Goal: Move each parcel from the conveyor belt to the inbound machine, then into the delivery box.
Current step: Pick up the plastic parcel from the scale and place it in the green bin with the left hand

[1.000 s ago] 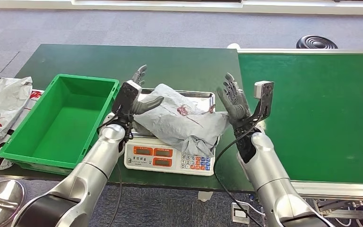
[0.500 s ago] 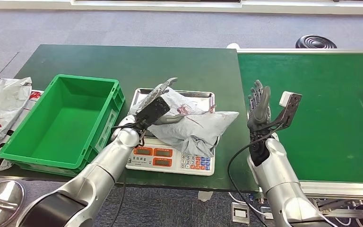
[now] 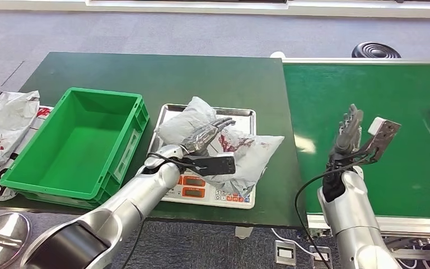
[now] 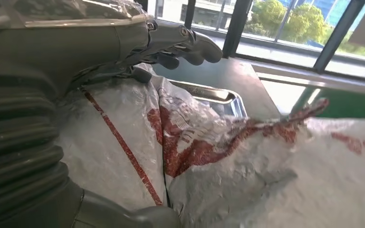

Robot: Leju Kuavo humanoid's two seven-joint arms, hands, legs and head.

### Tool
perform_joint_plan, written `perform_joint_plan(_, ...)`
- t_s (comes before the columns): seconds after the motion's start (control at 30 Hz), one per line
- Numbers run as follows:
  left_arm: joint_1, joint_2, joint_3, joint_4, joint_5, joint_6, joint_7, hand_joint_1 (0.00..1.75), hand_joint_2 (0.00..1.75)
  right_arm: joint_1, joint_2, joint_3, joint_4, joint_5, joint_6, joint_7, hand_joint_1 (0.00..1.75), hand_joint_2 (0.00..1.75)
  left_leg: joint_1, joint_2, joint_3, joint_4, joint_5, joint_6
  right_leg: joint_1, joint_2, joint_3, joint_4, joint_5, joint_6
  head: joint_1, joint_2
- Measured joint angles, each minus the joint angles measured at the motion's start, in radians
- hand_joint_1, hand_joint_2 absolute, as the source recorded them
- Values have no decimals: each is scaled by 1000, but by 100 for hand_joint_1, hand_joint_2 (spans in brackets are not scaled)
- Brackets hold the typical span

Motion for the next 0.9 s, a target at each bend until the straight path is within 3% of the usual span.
perform_joint_plan(0.23,-63,-4,-188,65,-267,-46,105,0,175,32,-17,-66,-62,14,22,17,0,0,0,0,2,0,0,0,0,0,2,0,0,0,0,0)
perform_joint_plan(0.5,-95,-6,-308,98,-298,-55,120,2,175,34,-17,-81,-68,16,26,17,0,0,0,0,5,-1,0,1,0,0,5,0,0,1,0,0)
perform_joint_plan(0.63,-102,-6,-333,106,-307,-77,109,175,175,33,-17,-82,-68,20,35,17,0,0,0,1,6,-1,1,1,0,0,7,0,1,1,0,0)
perform_joint_plan(0.9,-112,-2,-349,111,-302,-71,55,175,175,33,-18,-82,-76,38,59,38,0,0,0,0,8,-1,1,1,0,-1,9,0,1,1,0,0)
